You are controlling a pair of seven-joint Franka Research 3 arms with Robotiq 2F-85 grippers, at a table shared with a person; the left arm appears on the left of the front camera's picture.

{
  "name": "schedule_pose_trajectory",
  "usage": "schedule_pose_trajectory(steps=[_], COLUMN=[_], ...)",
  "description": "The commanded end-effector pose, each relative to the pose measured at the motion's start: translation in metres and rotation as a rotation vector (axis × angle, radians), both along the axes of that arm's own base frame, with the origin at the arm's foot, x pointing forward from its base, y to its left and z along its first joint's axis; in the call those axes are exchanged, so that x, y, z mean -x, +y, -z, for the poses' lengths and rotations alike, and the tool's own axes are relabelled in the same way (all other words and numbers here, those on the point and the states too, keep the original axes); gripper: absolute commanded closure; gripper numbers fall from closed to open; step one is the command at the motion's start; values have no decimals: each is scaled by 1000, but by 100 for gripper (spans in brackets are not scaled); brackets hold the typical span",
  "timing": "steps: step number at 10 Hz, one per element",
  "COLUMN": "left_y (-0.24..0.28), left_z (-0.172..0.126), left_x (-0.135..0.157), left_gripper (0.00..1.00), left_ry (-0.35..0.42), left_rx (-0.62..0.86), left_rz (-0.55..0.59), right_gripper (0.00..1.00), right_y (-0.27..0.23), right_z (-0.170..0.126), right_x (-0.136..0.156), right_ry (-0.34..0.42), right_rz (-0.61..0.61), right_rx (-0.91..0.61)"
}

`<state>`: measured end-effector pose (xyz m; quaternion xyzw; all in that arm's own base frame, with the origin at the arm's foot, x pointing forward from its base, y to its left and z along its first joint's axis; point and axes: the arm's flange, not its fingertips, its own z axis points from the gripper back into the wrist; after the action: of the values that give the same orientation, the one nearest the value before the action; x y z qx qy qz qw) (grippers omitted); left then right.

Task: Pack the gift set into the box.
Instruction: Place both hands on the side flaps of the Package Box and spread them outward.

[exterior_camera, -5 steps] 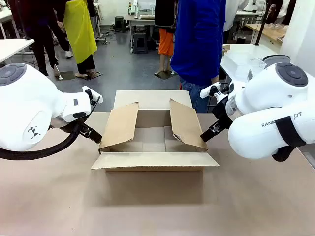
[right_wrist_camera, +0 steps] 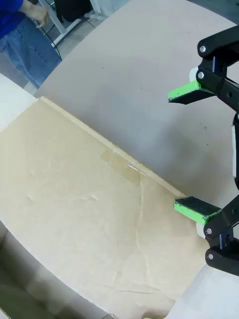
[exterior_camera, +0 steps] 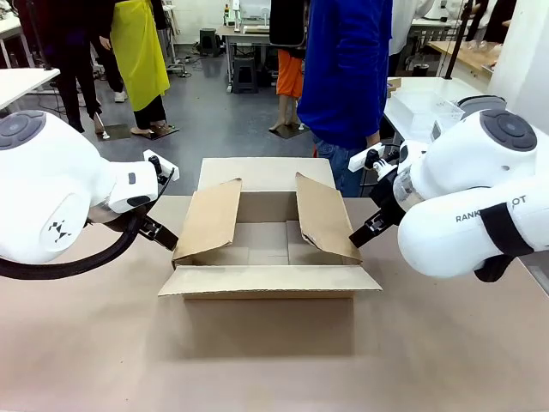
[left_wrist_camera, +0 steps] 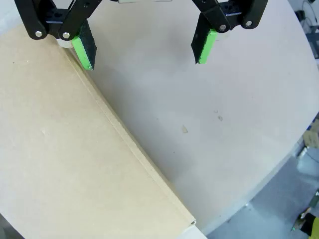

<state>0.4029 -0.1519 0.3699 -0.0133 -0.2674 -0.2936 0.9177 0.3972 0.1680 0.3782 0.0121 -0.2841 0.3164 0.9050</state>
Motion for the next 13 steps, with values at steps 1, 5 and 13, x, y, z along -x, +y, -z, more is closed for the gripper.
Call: schedule_pose_trajectory(steps=[1,5,13], left_y=[0,0,80], left_z=[0,0,-115], left_x=[0,0,80], left_gripper=[0,0,0], left_ry=[0,0,6], left_rx=[0,0,256], left_rz=[-1,-1,32], right_gripper=[0,0,0], right_y=[0,0,-96], right_z=[0,0,-101], right_x=[0,0,52], right_ry=[0,0,131], right_rz=[0,0,45], right_rx=[-1,-1,-233])
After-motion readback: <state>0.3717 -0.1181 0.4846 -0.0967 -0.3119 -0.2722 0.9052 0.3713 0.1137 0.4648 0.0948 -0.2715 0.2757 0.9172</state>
